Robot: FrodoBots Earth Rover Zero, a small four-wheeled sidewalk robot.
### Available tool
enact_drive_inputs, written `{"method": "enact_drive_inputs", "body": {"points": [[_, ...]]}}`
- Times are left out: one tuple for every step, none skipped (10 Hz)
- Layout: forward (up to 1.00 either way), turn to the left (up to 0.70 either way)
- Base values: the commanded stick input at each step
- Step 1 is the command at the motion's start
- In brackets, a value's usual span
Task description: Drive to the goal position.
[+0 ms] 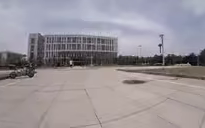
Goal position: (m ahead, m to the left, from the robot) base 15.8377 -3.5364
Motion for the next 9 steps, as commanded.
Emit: {"method": "enact_drive_inputs", "body": {"points": [[1.0,0.0],[1.0,0.0],[1.0,0.0],[1.0,0.0],[1.0,0.0],[1.0,0.0],[1.0,0.07],[1.0,0.32],[1.0,0.4]]}}
